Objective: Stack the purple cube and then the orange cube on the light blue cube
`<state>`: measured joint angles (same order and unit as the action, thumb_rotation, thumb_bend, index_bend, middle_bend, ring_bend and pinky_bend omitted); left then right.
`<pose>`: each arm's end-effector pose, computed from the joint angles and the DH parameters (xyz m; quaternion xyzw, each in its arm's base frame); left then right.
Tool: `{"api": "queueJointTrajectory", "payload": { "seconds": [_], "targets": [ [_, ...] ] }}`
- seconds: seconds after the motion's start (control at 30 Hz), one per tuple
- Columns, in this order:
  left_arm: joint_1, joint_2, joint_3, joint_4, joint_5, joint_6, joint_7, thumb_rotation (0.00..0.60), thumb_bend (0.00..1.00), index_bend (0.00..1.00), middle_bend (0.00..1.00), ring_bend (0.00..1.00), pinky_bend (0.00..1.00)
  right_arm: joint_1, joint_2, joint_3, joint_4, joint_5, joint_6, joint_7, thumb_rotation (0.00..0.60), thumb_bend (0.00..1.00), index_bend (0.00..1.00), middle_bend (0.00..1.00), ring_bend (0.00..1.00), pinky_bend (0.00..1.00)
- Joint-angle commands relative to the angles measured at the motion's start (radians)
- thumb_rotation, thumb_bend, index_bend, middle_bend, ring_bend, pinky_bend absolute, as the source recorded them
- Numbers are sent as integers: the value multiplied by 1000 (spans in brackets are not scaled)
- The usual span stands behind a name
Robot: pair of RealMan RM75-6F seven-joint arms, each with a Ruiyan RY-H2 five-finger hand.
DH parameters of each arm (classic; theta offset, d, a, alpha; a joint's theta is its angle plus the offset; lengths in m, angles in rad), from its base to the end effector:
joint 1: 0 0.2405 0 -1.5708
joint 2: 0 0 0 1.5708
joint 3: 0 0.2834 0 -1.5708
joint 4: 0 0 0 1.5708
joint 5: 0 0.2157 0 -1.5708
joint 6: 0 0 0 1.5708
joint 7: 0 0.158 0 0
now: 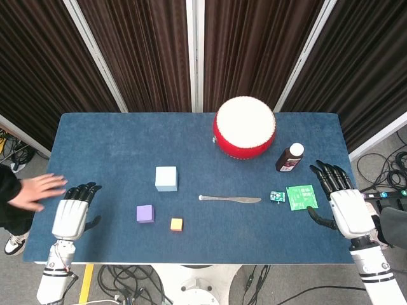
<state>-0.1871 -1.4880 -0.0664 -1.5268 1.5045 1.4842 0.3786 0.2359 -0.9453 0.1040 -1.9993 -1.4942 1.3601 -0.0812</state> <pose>-0.2833 0.2286 0.0486 -0.6318 -0.3265 -0.3930 0.5829 -0.2308 -0.2377 0.1788 0.6313 -0.3939 0.4500 0.4938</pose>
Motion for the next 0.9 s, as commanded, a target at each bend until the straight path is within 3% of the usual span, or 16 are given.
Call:
{"api": "queueJointTrajectory", "payload": {
  "seconds": [0.03, 0.4, 0.7, 0.9],
  "targets": [
    [0, 4, 1, -6, -2, -3, 1, 600, 133, 300, 332, 264, 301, 1, 1, 1, 1, 2, -2, 2, 600, 215, 0, 0, 0, 0],
    [-2, 26, 4, -49, 2, -6, 20, 600, 133, 300, 332, 263, 312, 4, 2, 5, 0, 10, -7, 4, 600, 215, 0, 0, 0, 0],
    [11, 91, 57, -203, -17, -60, 22, 600, 132, 281, 332, 264, 400, 3, 2, 3, -3, 5, -7, 2, 600, 216, 0, 0, 0, 0],
    [-13, 59, 87, -233, 49, -94, 90, 600, 133, 281, 332, 264, 402, -4, 11, -3, -1, -12, 1, 25, 600, 215, 0, 0, 0, 0]
  ]
}}
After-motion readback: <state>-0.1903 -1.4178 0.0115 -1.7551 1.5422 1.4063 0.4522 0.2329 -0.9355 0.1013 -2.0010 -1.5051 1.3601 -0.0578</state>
